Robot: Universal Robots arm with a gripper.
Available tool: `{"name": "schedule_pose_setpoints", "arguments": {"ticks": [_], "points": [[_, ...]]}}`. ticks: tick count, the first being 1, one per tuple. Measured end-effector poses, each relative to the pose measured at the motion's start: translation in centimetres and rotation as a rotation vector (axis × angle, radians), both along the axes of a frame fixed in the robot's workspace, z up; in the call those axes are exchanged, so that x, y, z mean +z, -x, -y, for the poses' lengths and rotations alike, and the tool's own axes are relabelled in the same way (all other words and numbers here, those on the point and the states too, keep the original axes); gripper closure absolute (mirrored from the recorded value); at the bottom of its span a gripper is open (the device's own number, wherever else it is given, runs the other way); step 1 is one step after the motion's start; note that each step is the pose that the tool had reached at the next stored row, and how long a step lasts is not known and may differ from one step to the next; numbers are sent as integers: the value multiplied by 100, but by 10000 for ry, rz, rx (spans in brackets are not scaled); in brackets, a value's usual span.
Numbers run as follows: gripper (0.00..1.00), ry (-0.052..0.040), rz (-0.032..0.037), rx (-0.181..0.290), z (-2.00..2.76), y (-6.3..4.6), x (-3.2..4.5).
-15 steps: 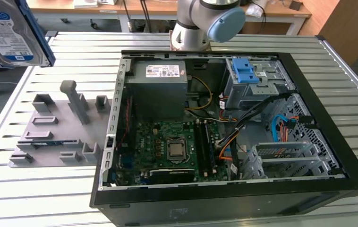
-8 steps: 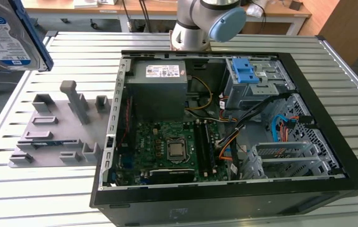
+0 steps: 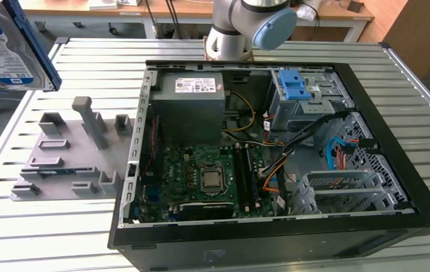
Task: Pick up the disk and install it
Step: 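Pick up the disk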
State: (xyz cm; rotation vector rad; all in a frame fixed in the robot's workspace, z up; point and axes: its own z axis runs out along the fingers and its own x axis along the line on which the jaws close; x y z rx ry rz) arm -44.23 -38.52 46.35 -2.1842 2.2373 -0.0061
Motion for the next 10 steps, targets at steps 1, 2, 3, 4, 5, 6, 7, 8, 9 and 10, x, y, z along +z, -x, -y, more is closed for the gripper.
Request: {"name": "schedule_pose_setpoints", "arguments": {"ticks": [1, 2, 3, 4, 5, 6, 7, 8, 9, 10], "points": [[63, -1, 1, -2, 1, -3, 0], [63, 0, 0, 0, 3, -11, 0], [63, -1, 0, 0, 5, -23, 0], [63, 0, 0, -1, 7, -36, 0], [63, 0, 0, 0, 9, -49, 0], [63, 0, 0, -1, 12, -61, 0], [63, -1, 1, -1, 15, -72, 0], [63, 0, 1, 0, 17, -82, 0], [63, 0, 0, 0, 17, -89, 2], [63, 1, -2, -1, 17, -89, 10]]}}
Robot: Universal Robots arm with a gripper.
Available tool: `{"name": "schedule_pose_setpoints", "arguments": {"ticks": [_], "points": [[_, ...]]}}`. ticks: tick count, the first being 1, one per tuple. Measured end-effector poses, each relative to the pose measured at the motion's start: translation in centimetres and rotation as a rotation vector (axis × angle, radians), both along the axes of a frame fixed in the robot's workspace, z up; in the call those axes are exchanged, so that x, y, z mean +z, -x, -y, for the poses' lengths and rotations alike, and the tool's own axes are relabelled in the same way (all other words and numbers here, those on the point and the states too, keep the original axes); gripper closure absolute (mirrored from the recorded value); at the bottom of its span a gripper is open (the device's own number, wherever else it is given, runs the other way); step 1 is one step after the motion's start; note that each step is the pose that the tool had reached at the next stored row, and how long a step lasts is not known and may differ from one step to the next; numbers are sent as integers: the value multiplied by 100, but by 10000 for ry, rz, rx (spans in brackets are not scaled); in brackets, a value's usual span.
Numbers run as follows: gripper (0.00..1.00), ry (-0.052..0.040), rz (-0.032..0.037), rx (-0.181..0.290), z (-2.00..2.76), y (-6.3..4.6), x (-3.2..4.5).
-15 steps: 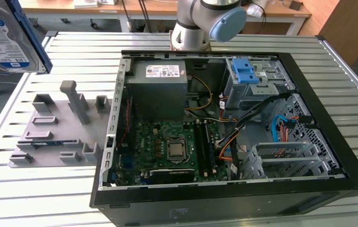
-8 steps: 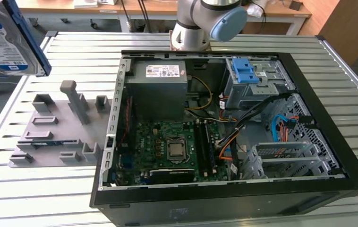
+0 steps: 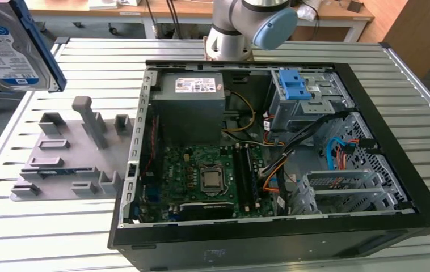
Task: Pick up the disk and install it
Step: 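Pick up the disk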
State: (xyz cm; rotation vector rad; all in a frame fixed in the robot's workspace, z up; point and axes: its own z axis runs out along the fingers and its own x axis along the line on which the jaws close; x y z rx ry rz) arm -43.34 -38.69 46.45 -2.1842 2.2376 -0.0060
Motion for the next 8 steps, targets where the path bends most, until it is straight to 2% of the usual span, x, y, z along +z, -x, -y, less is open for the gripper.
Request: {"name": "schedule_pose_setpoints", "arguments": {"ticks": [8], "points": [[63, -1, 2, 2, 7, -3, 125]]}}
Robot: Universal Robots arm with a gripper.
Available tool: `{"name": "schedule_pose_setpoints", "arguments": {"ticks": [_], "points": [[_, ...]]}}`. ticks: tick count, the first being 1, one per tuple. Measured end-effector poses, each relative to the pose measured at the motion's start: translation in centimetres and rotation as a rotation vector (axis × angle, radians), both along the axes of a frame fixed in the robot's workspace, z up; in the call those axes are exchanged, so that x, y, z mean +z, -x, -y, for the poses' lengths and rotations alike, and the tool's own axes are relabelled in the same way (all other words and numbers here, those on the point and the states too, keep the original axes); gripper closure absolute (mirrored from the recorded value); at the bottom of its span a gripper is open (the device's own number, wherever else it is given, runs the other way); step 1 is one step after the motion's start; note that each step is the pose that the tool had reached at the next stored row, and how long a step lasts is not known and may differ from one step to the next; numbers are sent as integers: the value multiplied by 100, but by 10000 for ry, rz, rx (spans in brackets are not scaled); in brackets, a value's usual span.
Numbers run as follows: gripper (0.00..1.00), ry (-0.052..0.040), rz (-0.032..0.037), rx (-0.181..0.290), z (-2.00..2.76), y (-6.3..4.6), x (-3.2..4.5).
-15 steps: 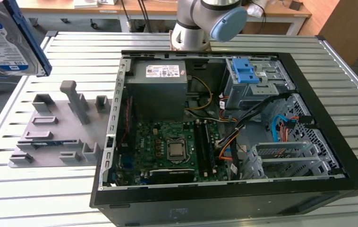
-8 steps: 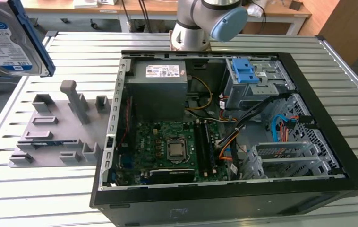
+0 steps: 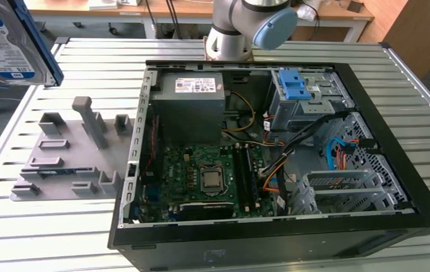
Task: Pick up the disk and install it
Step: 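Pick up the disk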
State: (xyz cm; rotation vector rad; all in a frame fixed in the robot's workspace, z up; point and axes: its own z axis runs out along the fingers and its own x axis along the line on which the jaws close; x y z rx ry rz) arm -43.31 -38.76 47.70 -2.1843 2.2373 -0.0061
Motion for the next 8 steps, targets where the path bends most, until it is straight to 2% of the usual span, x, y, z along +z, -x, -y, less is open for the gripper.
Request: {"name": "schedule_pose_setpoints", "arguments": {"ticks": [8], "points": [[63, 0, 1, -2, 81, -18, 14]]}}
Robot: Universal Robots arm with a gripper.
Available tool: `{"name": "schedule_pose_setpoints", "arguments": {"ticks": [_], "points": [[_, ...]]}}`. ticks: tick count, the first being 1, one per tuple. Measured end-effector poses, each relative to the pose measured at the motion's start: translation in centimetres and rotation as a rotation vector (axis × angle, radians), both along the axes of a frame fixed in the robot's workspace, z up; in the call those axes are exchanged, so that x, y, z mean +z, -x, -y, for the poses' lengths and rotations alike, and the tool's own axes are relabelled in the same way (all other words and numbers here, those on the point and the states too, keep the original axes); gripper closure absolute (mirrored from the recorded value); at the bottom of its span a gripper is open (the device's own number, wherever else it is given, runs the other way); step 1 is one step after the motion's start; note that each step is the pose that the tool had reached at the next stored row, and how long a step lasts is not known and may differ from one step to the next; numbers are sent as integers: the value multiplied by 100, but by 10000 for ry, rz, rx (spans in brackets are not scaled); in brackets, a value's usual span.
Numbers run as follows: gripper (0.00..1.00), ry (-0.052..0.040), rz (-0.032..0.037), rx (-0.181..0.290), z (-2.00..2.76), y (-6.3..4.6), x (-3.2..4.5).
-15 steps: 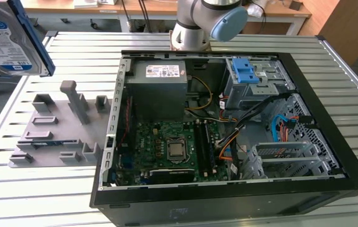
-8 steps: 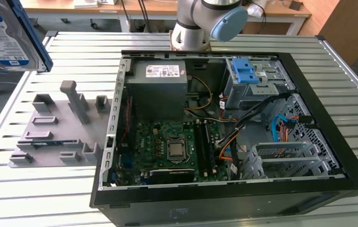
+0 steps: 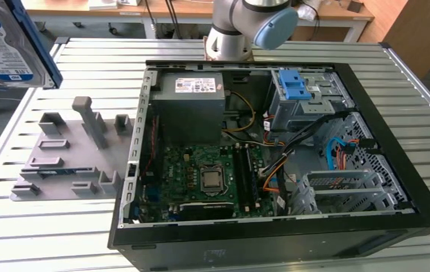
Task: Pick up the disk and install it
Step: 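Pick up the disk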
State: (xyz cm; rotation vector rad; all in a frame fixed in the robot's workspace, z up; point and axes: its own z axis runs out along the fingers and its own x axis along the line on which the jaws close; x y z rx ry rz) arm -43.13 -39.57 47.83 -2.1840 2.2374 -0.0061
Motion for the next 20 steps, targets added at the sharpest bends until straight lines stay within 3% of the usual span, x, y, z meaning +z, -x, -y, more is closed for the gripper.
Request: {"name": "schedule_pose_setpoints", "arguments": {"ticks": [20], "points": [[63, -1, -3, 0, 19, -337, 0]]}}
